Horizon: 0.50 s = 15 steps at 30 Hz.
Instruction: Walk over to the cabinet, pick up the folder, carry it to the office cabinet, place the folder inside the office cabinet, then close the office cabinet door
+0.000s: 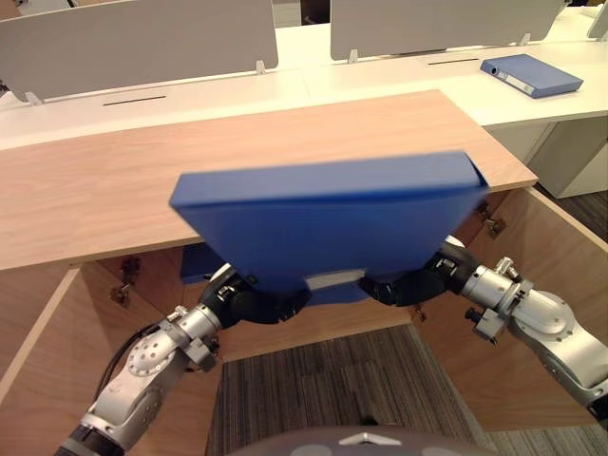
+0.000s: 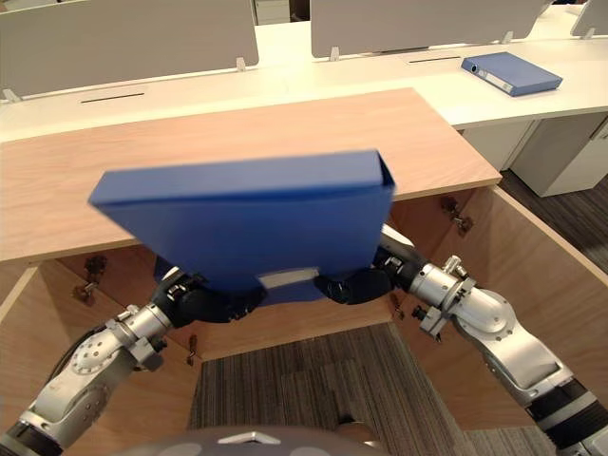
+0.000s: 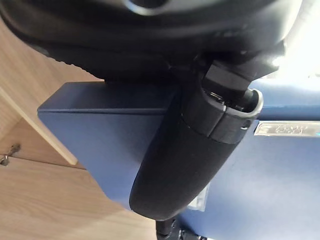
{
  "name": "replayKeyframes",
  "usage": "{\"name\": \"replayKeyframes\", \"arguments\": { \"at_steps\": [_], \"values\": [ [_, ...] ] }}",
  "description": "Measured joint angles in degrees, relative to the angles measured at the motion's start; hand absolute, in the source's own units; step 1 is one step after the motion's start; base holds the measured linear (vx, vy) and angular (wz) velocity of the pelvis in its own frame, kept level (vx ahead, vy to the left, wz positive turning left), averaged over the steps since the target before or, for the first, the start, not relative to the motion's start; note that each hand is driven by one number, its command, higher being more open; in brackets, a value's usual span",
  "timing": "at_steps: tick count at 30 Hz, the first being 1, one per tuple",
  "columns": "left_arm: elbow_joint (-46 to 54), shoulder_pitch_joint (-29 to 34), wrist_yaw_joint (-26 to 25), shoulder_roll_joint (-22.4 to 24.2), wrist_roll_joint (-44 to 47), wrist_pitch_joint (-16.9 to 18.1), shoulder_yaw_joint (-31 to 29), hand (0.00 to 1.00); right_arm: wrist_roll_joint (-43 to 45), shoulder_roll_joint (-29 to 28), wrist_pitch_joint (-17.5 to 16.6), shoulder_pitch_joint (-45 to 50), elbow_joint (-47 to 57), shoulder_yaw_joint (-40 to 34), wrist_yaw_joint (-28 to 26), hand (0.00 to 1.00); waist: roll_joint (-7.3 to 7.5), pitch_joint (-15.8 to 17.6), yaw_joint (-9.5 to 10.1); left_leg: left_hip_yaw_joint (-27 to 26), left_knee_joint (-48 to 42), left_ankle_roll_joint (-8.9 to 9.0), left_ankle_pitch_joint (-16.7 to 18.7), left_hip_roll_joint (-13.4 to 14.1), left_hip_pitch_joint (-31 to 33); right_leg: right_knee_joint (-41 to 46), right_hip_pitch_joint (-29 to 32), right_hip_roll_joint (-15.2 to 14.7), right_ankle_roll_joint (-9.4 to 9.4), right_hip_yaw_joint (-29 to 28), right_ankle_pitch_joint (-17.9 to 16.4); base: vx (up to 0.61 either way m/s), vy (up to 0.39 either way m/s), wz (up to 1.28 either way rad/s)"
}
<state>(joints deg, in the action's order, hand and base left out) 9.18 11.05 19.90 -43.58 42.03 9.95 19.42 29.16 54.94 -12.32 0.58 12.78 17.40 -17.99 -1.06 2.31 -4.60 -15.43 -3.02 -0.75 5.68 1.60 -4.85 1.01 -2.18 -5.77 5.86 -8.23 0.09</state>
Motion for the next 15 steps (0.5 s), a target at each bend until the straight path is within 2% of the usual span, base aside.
{"name": "replayKeyframes", "arguments": {
  "at_steps": [4, 5, 12, 15],
  "values": [
    [-0.21, 0.04, -1.14, 3.52, -2.01, 0.02, -0.49, 0.0, -0.51, -3.81, 0.14, 0.0, -0.04, -1.05, 1.67, 0.0, 0.09, -0.06, 0.21, 0.38, 0.92, -0.1, -0.78, -0.23, -0.08, -0.22, 0.02, -0.12, -0.04, 0.37, 0.34, -0.01, -0.002, 0.06],
    [-0.27, 0.04, -1.5, 4.33, -2.22, 0.03, -0.95, 1.0, -0.68, -4.19, 0.15, 0.0, -0.05, -1.12, 1.81, 0.0, 0.1, -0.06, 0.28, 0.44, 1.01, -0.13, -0.87, -0.27, -0.08, -0.25, 0.02, -0.16, -0.04, 0.4, 0.35, -0.02, -0.002, 0.04],
    [0.32, 1.24, -7.54, 18.88, -9.51, 2.46, -9.67, 1.0, -5.25, -16.16, 0.51, 0.31, -0.01, -4.6, 2.9, 0.0, 0.07, -0.07, 0.78, 1.8, 2.77, -0.11, -2.53, -0.51, -0.07, -0.42, 0.05, -0.23, -0.06, 1.59, 0.34, -0.02, -0.013, 0.09],
    [2.08, 2.38, -9.95, 22.33, -12.01, 3.22, -11.69, 1.0, -6.75, -20.16, 0.51, 0.39, 0.08, -5.3, 2.9, 0.0, 0.06, -0.07, 1.16, 2.21, 3.76, -0.06, -3.32, -0.56, -0.14, -0.53, 0.19, -0.16, -0.13, 1.95, 0.29, -0.01, -0.015, 0.09]
  ]
}}
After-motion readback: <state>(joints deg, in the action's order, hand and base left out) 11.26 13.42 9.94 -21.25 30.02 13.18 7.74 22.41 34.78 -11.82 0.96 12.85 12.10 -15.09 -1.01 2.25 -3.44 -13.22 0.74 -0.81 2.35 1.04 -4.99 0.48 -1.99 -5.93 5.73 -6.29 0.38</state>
